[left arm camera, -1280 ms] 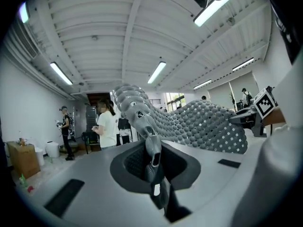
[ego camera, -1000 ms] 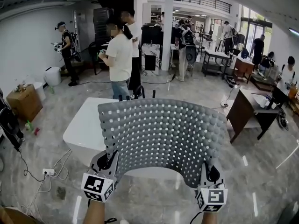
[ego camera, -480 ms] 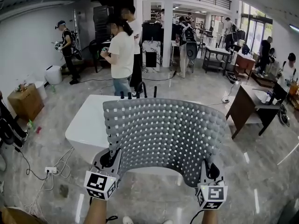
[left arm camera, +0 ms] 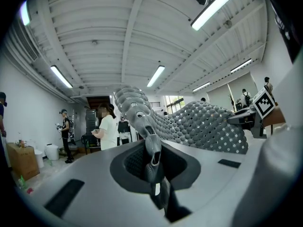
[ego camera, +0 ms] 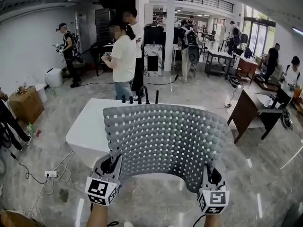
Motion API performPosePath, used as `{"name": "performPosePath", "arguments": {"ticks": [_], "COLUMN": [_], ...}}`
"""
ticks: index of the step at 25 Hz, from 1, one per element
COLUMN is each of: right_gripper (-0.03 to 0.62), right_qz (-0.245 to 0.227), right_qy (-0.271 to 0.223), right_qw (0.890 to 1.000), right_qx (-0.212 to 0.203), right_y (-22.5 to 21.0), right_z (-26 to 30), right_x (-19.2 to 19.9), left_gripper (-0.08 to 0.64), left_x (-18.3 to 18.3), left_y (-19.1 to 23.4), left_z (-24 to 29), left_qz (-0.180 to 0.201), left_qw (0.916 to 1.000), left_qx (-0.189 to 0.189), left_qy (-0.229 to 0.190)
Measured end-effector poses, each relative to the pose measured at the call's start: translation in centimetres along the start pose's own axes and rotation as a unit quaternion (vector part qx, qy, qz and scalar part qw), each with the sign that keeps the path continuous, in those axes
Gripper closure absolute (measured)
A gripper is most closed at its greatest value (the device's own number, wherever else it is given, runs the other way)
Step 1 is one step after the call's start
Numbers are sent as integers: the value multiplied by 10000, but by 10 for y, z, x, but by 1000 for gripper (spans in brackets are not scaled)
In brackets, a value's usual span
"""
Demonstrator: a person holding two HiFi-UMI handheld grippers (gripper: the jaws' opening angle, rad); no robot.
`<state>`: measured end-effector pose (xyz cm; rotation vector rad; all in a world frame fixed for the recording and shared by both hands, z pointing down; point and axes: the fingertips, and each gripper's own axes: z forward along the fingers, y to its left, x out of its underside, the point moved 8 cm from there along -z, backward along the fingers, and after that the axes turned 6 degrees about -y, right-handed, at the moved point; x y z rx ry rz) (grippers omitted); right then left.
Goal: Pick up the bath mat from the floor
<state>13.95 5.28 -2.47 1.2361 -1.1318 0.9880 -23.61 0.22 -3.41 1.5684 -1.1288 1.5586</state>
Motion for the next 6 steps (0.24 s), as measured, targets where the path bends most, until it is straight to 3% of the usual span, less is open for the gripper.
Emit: {"name": "performPosePath", "arguments": {"ticks": [6], "right_gripper": [526], "right_qz": [2], "right_qy": [64], "right_qw": [10000], "right_qx": [9], "right_y": [9], "right_z": [5], "right_x": [-1], "left_gripper": [522], "left_x": [1], "left_y": [9], "left_z": [1], "left_qz": [-15], "left_qw": [10000], "left_qx": [50], "left_qy": [2]}}
